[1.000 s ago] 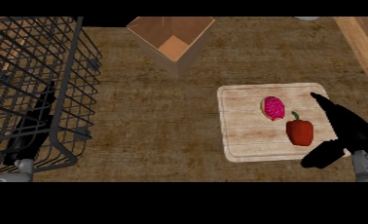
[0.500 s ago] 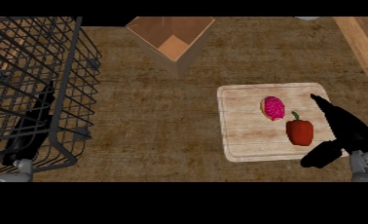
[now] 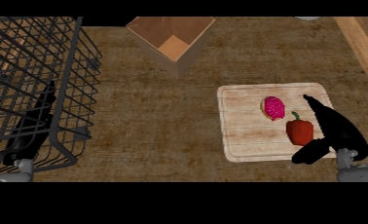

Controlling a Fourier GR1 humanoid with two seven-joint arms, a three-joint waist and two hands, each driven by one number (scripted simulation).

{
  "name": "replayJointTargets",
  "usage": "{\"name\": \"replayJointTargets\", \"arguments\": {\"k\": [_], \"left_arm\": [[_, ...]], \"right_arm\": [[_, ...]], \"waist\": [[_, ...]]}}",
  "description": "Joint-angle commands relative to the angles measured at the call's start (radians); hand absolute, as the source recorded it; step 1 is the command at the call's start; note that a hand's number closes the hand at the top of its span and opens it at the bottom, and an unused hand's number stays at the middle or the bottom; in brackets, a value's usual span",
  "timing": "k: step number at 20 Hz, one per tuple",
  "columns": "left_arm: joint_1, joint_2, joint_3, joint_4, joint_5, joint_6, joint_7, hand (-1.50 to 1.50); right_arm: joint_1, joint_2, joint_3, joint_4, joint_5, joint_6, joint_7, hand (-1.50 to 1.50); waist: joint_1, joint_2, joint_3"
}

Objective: Pick the bell pepper from the cutting board and place it in the cardboard box

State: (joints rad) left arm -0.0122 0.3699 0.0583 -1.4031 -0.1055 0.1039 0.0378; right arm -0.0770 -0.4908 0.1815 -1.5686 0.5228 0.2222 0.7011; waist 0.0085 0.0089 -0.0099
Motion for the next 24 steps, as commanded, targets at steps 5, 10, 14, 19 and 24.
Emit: {"name": "replayJointTargets", "arguments": {"k": [5, 10, 14, 19, 24], "left_arm": [[-0.016, -0.119, -0.070, -0.075, -0.026, 0.024, 0.009, 0.00], [0.006, -0.116, -0.054, -0.143, -0.018, 0.002, 0.061, 0.00], [0.007, -0.114, -0.044, -0.128, -0.014, -0.023, 0.038, 0.00], [0.034, -0.128, -0.018, -0.101, -0.005, -0.034, -0.022, 0.00], [-0.009, -0.126, -0.020, -0.130, -0.022, -0.049, 0.054, 0.00]], "right_arm": [[-0.038, 0.037, -0.009, 0.070, 0.028, 0.006, -0.021, -1.50], [0.039, 0.041, 0.024, 0.070, 0.080, -0.024, -0.068, -1.50], [-0.045, 0.068, -0.016, 0.140, 0.035, 0.023, -0.060, 1.50], [-0.001, 0.054, 0.034, 0.096, 0.190, -0.103, -0.094, 1.50], [-0.073, 0.063, 0.032, 0.181, 0.287, -0.196, -0.128, 1.50]], "waist": [[-0.005, -0.009, 0.010], [-0.005, -0.012, 0.011], [-0.001, -0.010, 0.010], [-0.003, -0.012, 0.010], [0.004, -0.010, 0.011]]}}
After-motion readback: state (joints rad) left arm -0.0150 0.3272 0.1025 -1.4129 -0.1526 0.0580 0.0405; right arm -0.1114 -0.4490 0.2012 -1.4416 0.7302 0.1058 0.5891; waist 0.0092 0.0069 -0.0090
